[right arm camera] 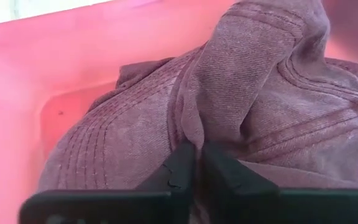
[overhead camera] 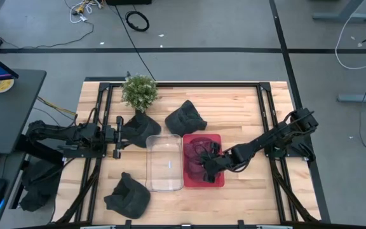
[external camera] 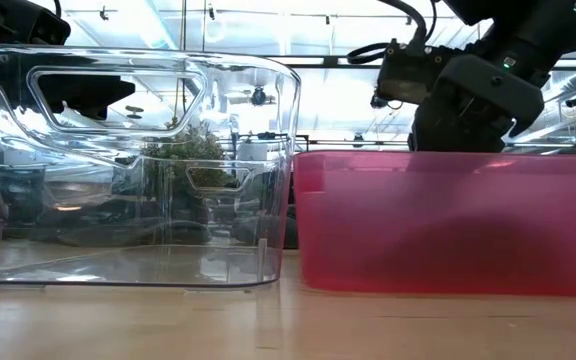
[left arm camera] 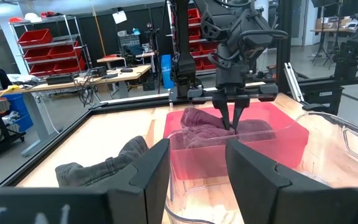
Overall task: Pick & Place hat
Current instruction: Put the red cap into the red bin
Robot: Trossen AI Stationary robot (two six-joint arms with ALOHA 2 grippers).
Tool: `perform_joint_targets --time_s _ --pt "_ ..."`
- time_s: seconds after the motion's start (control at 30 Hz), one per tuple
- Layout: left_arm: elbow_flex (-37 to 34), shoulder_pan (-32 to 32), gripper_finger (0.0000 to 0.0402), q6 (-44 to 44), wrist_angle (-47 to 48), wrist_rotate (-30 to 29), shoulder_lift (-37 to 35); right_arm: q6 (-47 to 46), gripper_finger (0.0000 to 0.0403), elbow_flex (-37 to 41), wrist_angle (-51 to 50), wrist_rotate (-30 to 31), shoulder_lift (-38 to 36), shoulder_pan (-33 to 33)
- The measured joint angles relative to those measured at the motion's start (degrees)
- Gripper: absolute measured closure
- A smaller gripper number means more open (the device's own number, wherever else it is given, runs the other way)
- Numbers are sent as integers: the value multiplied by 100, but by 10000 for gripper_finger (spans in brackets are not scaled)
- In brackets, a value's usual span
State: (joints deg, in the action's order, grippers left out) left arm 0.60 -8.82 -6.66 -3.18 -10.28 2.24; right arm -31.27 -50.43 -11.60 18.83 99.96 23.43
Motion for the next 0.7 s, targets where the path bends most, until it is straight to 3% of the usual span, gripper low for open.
perform_joint_targets --time_s 0.43,0.7 --pt "0 1 241 0 0 0 -2 18 270 13 15 98 -34 60" --pt "0 2 241 0 0 0 -2 26 274 37 -47 -111 -522 73"
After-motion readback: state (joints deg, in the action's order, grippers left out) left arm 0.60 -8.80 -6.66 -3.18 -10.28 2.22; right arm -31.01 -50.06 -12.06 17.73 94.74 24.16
